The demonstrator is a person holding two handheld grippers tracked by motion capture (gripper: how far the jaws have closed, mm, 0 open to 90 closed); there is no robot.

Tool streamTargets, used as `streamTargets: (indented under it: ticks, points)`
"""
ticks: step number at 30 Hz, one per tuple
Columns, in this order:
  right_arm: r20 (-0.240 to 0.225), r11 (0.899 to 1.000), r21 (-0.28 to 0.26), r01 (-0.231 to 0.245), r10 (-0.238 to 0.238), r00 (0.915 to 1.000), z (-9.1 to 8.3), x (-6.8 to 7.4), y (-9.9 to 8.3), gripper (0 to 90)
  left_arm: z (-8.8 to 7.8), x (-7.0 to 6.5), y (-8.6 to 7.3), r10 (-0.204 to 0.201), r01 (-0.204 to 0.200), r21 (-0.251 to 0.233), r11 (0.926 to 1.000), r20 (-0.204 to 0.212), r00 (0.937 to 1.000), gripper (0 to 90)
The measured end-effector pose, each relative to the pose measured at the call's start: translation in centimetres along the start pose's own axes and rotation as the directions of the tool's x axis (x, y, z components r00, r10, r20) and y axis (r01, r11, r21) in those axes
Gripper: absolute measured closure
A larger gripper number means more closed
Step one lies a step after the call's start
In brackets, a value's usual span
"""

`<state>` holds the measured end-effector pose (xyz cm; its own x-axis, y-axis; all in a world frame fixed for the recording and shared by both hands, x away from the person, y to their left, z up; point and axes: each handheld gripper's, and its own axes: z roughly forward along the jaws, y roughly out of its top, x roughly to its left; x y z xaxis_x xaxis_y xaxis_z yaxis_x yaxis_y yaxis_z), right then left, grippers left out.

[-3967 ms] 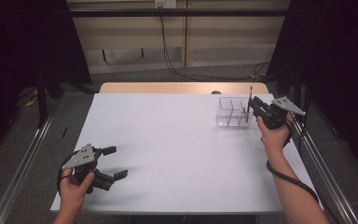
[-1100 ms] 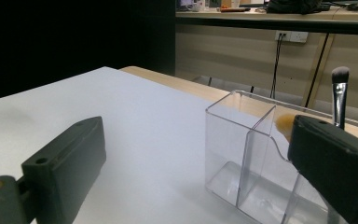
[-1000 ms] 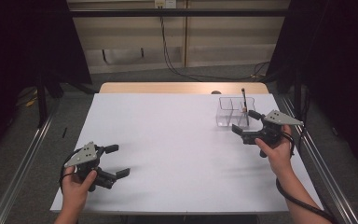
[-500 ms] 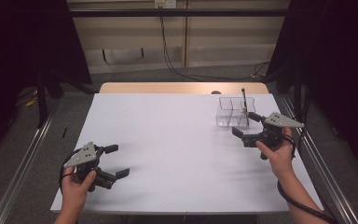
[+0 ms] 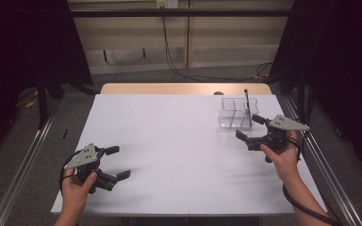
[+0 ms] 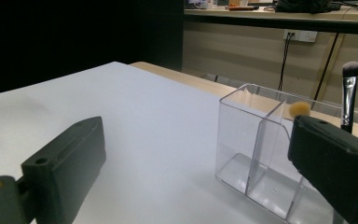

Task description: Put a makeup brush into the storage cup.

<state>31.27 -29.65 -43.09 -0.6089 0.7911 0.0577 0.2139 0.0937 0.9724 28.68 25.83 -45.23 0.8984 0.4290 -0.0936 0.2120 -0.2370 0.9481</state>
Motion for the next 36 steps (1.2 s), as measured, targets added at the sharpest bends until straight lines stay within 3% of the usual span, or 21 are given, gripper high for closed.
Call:
streamTargets:
  ticks: [36]
  points:
    - [-0.034, 0.999, 0.032, 0.013, -0.012, 0.9994, -2.2, 1.8, -1.6, 3.7, 0.2, 0.0, 0.2, 0.000, 0.000, -0.003, 1.0000, 0.002, 1.0000, 0.6]
